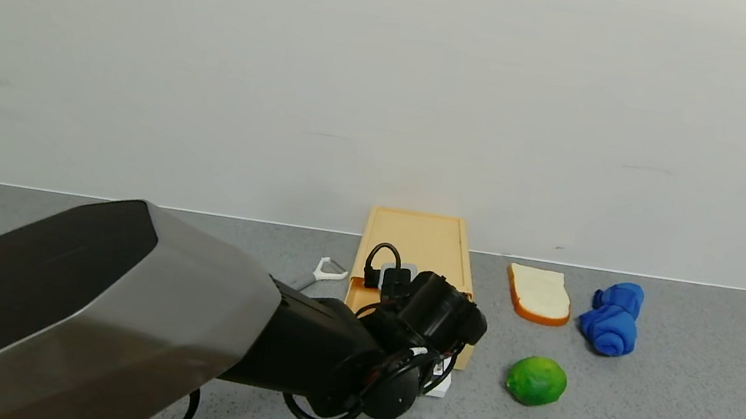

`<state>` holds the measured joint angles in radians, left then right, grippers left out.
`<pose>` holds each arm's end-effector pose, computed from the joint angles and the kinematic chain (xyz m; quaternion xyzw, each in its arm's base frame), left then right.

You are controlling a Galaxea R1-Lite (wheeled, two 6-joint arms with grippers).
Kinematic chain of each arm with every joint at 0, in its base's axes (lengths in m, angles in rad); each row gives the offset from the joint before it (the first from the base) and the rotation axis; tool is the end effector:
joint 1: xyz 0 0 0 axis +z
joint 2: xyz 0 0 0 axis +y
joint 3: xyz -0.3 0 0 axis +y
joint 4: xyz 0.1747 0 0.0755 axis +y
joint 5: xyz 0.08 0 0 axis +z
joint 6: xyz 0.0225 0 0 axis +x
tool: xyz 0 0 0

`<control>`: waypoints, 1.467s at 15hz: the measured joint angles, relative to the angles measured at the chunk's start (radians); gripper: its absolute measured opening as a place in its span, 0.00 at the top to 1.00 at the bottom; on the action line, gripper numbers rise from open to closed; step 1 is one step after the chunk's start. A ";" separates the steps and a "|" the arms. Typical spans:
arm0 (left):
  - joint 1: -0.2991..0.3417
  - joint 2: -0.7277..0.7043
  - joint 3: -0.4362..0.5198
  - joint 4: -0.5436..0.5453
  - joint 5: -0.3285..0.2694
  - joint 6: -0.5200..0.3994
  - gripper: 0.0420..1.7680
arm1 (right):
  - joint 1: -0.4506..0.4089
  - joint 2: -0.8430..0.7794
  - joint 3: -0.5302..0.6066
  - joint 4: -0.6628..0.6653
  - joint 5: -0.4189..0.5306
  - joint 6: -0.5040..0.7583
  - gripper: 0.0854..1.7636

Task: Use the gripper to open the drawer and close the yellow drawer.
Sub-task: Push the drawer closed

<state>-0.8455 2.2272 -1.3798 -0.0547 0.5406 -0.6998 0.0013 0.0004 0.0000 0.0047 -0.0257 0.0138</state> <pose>0.2906 -0.3104 0.0860 -0.0809 0.3270 -0.0298 0.9411 -0.0228 -0.0006 0.0750 0.0069 0.0025 -0.0122 0.9999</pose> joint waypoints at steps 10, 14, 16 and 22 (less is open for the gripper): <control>0.055 0.069 -0.133 0.000 -0.026 0.071 0.96 | 0.000 0.000 0.000 0.000 0.000 0.000 0.03; 0.073 0.093 -0.169 -0.001 -0.030 0.099 0.96 | 0.000 0.000 0.000 0.000 0.000 0.000 0.03; 0.087 0.101 -0.190 -0.001 -0.041 0.116 0.96 | 0.000 0.000 0.000 0.000 0.000 0.000 0.03; 0.098 0.116 -0.215 -0.029 -0.042 0.155 0.96 | 0.000 0.000 0.000 0.000 0.000 0.000 0.03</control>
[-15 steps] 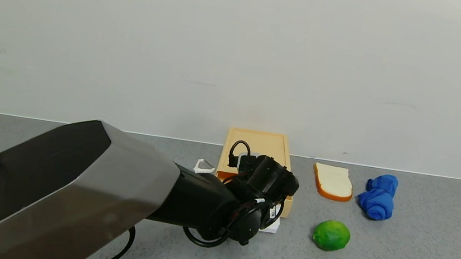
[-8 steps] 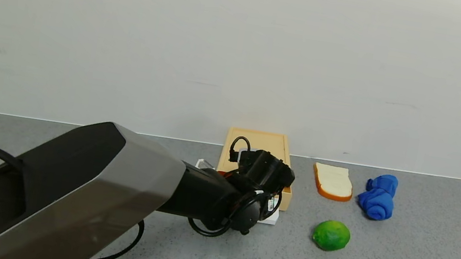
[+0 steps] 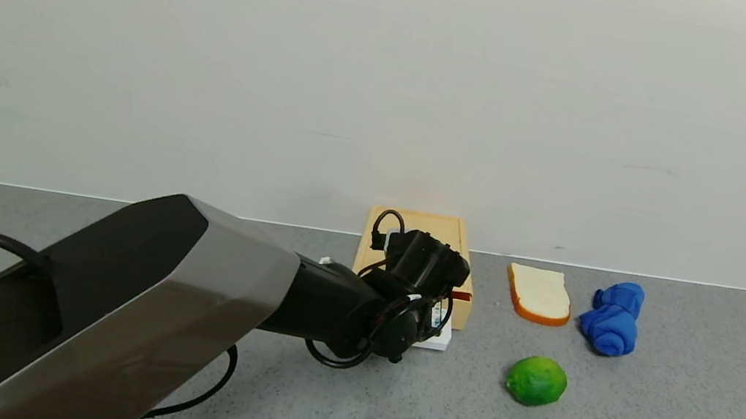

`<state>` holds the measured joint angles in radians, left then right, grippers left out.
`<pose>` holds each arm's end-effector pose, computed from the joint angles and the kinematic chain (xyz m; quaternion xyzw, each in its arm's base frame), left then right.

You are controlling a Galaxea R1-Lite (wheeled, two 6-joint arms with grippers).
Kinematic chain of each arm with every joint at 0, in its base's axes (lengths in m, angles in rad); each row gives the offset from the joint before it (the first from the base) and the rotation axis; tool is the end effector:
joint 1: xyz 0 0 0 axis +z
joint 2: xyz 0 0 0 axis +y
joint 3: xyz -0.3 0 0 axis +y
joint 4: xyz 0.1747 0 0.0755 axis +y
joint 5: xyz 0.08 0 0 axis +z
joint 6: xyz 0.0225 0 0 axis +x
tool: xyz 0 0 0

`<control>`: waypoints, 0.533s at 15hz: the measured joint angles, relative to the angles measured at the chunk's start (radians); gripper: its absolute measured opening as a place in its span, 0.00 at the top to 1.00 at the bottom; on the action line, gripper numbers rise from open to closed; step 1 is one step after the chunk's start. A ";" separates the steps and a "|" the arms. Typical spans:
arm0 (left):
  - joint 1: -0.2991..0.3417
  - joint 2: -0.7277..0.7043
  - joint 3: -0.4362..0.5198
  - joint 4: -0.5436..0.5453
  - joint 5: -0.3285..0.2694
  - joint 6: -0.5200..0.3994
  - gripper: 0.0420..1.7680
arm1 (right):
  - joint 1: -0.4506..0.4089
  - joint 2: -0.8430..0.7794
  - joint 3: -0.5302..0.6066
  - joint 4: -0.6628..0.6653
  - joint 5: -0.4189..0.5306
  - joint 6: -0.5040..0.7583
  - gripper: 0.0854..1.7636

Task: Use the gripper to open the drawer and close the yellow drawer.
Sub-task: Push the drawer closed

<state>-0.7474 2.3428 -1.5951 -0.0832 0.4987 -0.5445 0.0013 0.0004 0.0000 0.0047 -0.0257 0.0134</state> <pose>0.3500 -0.3097 0.0900 -0.0689 0.2867 -0.0417 0.9546 -0.0228 -0.0006 0.0750 0.0067 0.0025 -0.0122 0.9999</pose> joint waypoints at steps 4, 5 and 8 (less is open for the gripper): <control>0.005 0.011 -0.021 0.000 0.000 0.014 0.96 | 0.000 0.000 0.000 0.000 0.000 0.000 0.03; 0.007 0.014 -0.025 -0.002 0.000 0.016 0.96 | 0.000 0.000 0.000 0.000 0.000 0.000 0.03; 0.015 0.027 -0.045 -0.001 0.000 0.027 0.96 | 0.000 0.000 0.000 0.000 0.000 0.000 0.03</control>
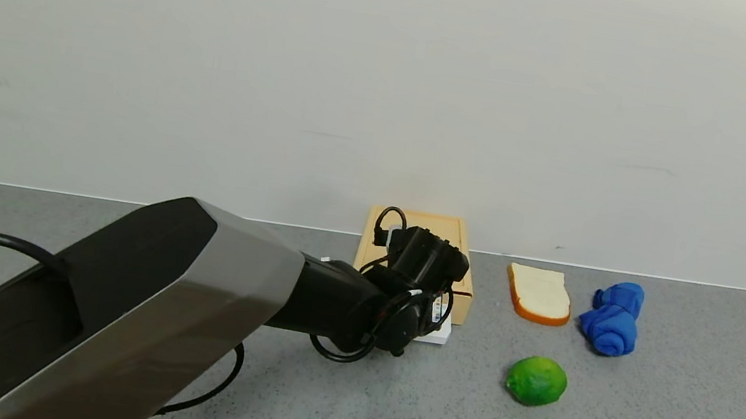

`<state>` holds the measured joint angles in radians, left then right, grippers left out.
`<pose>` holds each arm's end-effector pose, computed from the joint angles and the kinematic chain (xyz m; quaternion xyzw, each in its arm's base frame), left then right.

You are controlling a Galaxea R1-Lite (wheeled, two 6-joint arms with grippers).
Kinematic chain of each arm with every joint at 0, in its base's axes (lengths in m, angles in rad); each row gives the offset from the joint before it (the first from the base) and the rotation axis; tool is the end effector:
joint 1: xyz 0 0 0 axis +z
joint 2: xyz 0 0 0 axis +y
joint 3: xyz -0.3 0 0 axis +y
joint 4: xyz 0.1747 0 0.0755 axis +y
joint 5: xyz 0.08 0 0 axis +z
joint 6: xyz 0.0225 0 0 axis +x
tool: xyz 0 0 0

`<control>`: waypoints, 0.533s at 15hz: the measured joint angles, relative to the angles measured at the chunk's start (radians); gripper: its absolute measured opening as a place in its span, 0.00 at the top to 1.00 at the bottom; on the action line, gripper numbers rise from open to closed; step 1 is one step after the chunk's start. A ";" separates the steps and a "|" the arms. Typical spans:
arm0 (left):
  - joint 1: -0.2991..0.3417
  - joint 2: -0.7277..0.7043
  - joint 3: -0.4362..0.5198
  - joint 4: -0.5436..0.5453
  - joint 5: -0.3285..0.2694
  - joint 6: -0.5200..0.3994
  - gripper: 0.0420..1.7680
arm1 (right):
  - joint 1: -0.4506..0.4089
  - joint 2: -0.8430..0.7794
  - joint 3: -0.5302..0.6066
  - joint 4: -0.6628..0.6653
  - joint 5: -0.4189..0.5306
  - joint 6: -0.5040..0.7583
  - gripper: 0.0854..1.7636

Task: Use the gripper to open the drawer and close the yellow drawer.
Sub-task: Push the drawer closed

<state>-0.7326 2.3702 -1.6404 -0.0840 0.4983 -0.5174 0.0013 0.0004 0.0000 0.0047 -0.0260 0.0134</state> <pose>0.3605 -0.3099 0.0889 -0.0638 0.2788 -0.0409 0.9573 -0.0228 -0.0006 0.0750 0.0067 0.0025 -0.0124 0.9999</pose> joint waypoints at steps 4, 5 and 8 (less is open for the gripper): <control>0.005 0.004 -0.013 0.001 0.000 0.013 0.96 | 0.000 0.000 0.000 0.000 0.000 0.000 0.03; 0.004 0.004 -0.013 0.001 0.001 0.013 0.96 | 0.000 0.000 0.000 0.000 0.000 0.000 0.03; 0.000 -0.008 -0.008 0.012 0.008 0.014 0.96 | 0.000 0.000 0.000 0.000 0.000 0.000 0.03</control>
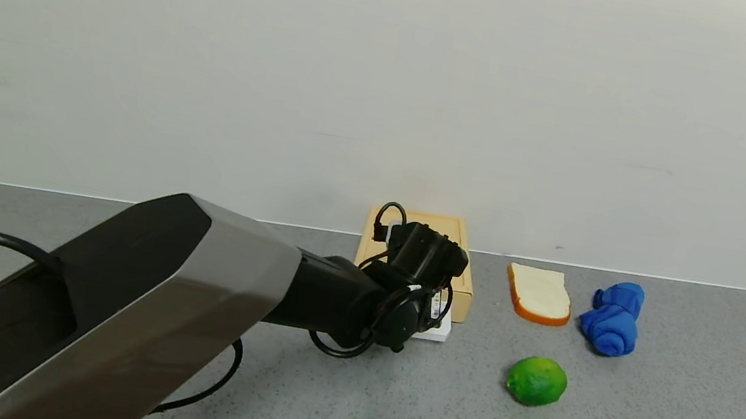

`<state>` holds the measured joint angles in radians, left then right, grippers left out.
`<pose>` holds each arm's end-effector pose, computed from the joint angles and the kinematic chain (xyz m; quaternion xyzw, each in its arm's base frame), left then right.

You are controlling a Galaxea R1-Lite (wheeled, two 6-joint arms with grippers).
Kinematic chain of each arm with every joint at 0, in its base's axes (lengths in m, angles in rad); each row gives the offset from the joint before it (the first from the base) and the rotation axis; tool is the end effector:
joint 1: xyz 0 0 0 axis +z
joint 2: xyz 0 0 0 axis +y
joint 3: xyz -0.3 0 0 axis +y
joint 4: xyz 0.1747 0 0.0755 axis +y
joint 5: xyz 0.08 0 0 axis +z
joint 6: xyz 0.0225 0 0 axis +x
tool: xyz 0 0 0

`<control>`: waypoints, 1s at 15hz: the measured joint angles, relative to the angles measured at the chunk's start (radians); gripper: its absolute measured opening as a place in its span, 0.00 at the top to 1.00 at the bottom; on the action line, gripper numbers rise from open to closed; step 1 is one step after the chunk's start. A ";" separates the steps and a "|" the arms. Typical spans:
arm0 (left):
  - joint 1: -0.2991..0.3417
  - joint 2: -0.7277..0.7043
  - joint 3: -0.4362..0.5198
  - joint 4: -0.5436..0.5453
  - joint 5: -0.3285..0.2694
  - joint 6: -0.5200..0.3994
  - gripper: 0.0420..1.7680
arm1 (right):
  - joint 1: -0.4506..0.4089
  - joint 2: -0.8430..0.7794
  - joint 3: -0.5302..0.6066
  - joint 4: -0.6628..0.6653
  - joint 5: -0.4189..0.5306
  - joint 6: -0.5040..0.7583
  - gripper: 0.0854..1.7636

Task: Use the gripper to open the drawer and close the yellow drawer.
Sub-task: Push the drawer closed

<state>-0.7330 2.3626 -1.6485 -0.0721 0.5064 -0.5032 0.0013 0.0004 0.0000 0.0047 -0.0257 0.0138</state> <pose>0.3601 -0.3096 0.0937 -0.0572 0.2755 -0.0400 0.9588 -0.0228 -0.0006 0.0750 0.0069 0.0025 -0.0122 0.9999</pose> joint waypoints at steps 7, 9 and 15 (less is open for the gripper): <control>-0.014 -0.140 0.023 0.151 -0.002 0.027 0.96 | 0.000 0.000 0.000 0.000 0.000 0.000 0.03; -0.010 -0.201 0.029 0.203 -0.012 0.065 0.96 | 0.000 0.000 0.000 0.000 0.000 0.000 0.03; 0.051 -0.415 0.186 0.207 -0.296 0.223 0.96 | 0.000 0.000 0.000 0.000 0.000 0.000 0.03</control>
<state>-0.6817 1.9479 -1.4623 0.1345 0.2102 -0.2798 0.0013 0.0004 0.0000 0.0047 -0.0260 0.0138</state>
